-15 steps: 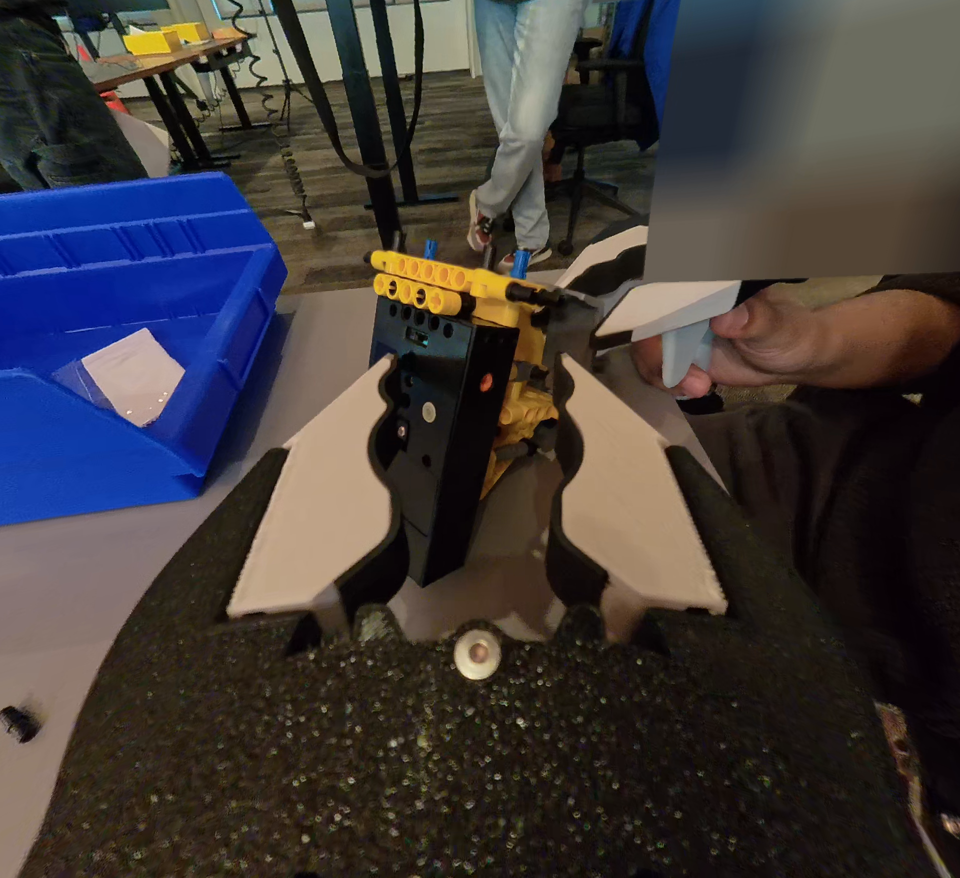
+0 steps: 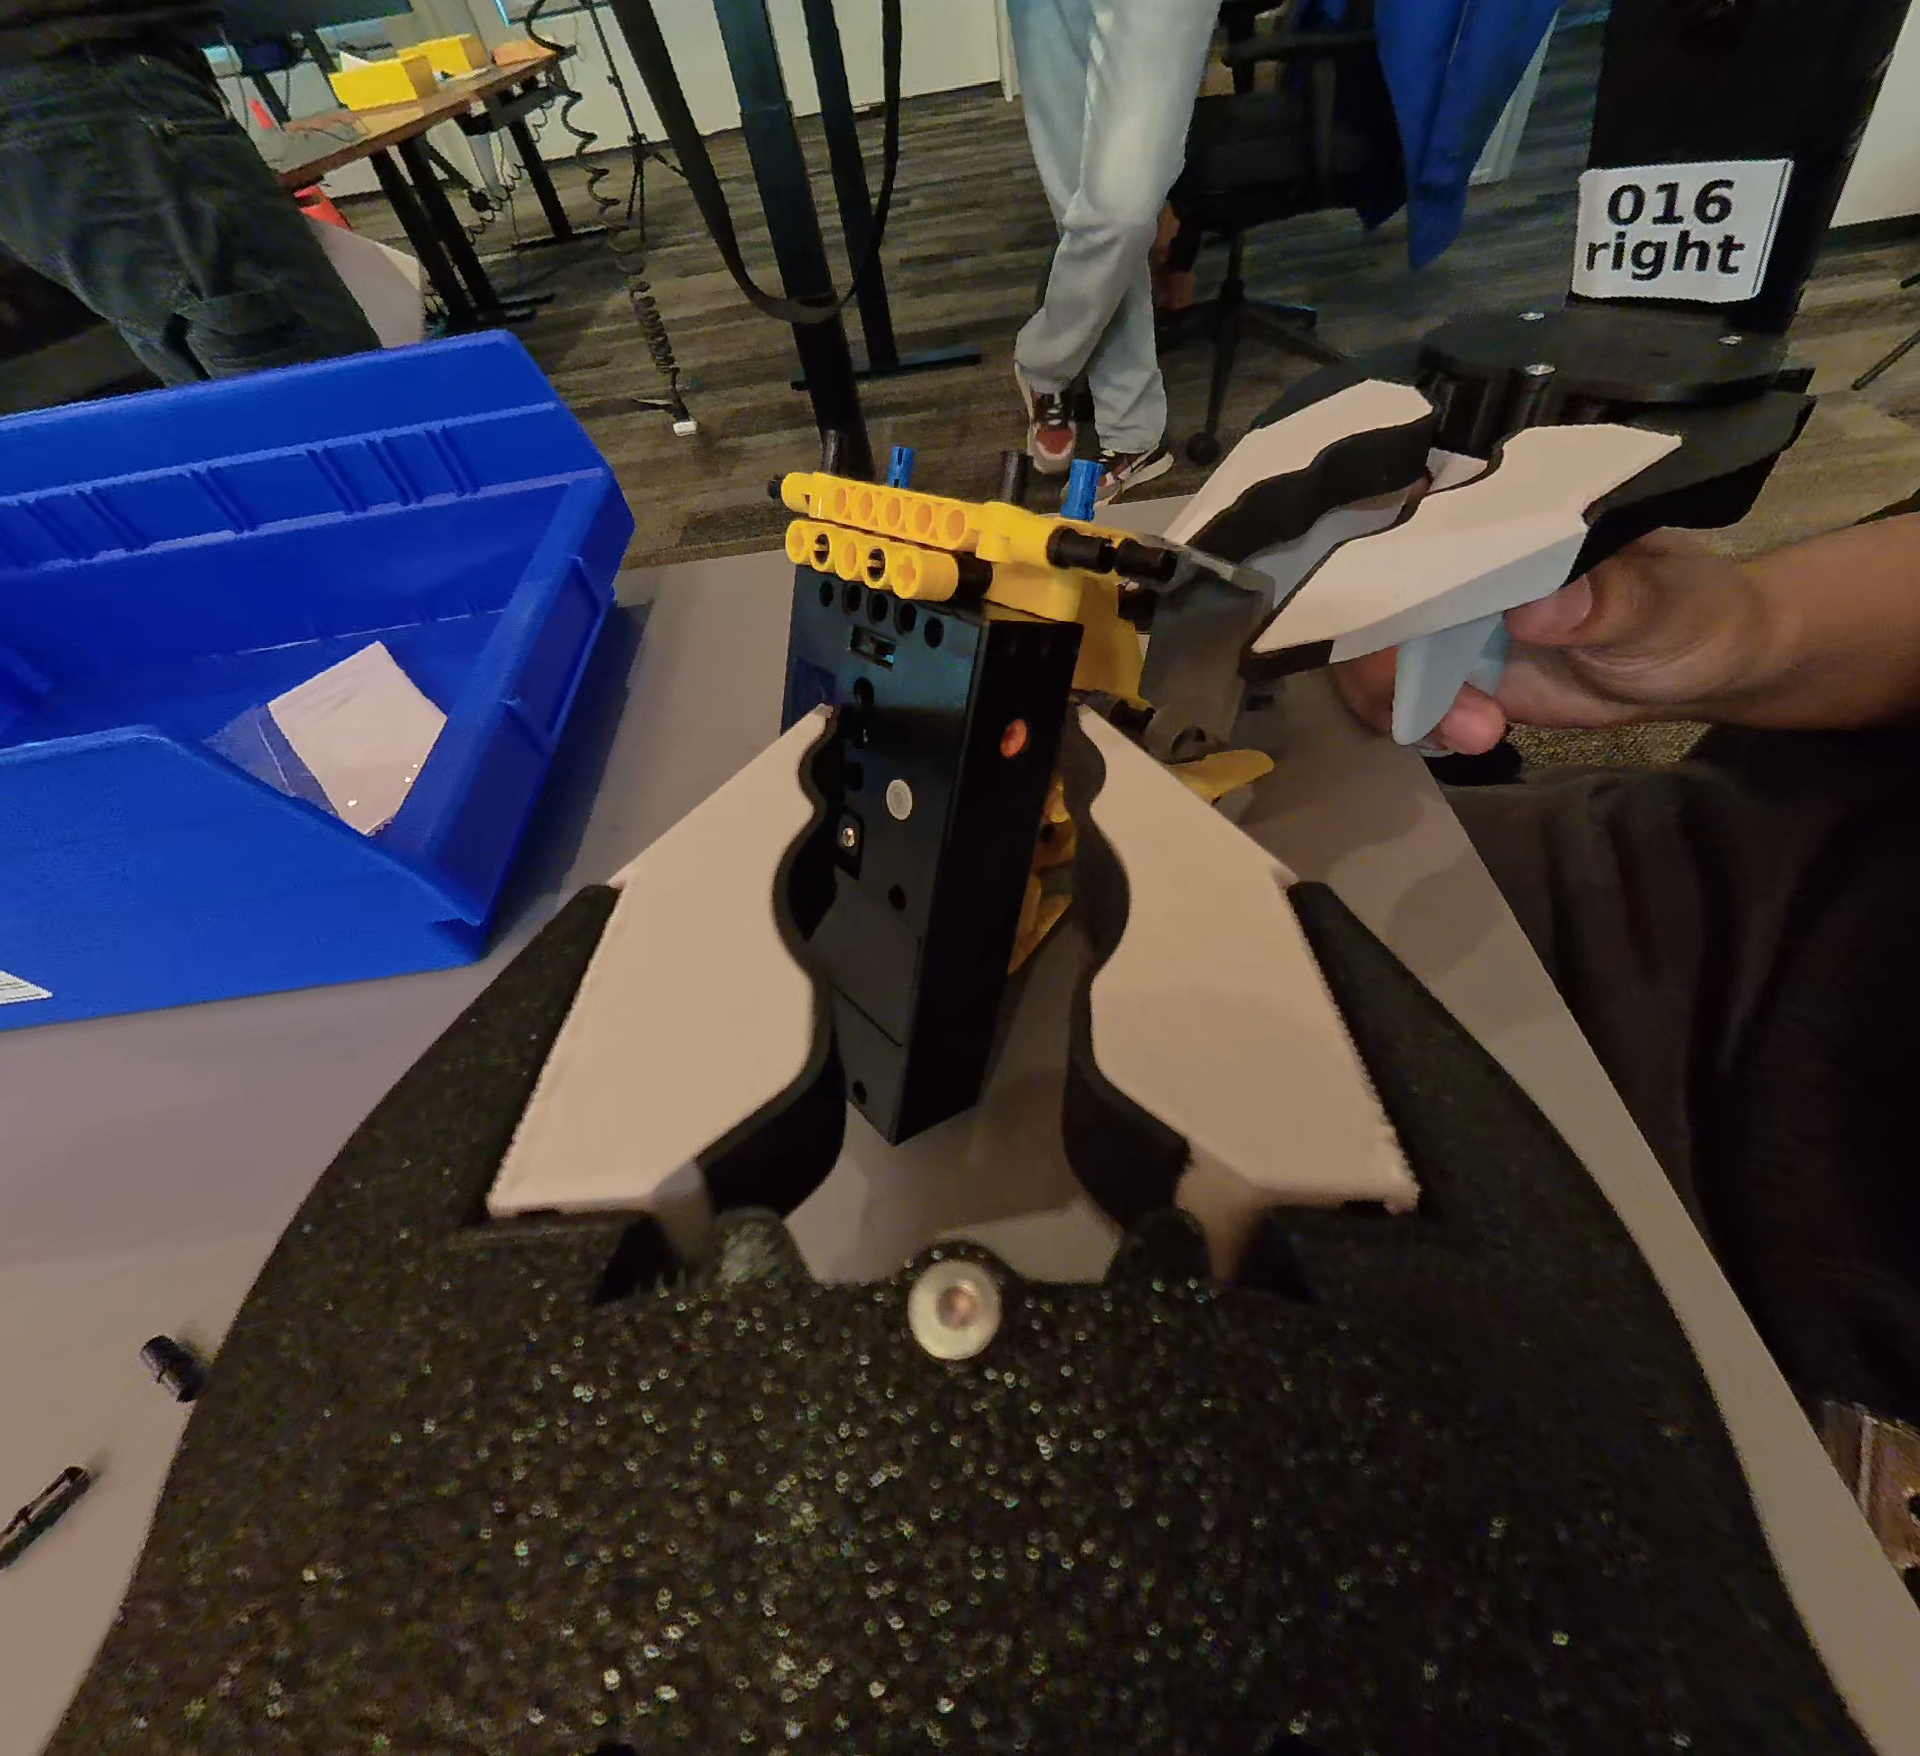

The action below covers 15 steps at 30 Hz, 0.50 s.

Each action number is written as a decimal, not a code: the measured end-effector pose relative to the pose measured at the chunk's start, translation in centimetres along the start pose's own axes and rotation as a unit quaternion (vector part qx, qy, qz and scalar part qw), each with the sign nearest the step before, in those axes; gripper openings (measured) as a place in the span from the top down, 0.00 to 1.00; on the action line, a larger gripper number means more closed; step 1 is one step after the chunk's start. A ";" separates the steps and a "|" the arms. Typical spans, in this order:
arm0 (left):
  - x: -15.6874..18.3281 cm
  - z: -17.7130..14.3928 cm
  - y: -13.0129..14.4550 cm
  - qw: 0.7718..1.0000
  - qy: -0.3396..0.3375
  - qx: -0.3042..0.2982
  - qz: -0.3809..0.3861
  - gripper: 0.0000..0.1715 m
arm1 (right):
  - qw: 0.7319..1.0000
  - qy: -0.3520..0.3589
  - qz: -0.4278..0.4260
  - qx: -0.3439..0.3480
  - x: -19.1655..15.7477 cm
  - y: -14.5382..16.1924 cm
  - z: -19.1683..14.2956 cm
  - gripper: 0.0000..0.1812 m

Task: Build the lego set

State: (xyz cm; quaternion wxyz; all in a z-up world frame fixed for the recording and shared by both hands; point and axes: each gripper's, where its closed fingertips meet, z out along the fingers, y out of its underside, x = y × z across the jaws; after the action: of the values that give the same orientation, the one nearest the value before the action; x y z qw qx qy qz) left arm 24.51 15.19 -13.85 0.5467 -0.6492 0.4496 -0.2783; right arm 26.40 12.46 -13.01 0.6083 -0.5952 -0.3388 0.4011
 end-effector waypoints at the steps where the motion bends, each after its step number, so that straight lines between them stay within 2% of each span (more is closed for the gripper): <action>1: 0.0 0.0 0.0 1.000 0.000 0.000 0.000 0.76 | 1.000 -0.001 0.000 -0.001 0.0 0.0 0.0 0.87; 15: 0.0 0.0 0.0 1.000 -0.001 0.000 -0.001 0.77 | 1.000 0.008 -0.018 -0.010 -0.1 0.0 0.2 0.87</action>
State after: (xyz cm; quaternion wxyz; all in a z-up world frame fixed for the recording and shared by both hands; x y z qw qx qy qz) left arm 24.54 15.23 -13.86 0.5468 -0.6499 0.4487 -0.2779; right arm 26.17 12.48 -13.02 0.6121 -0.5983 -0.3483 0.3822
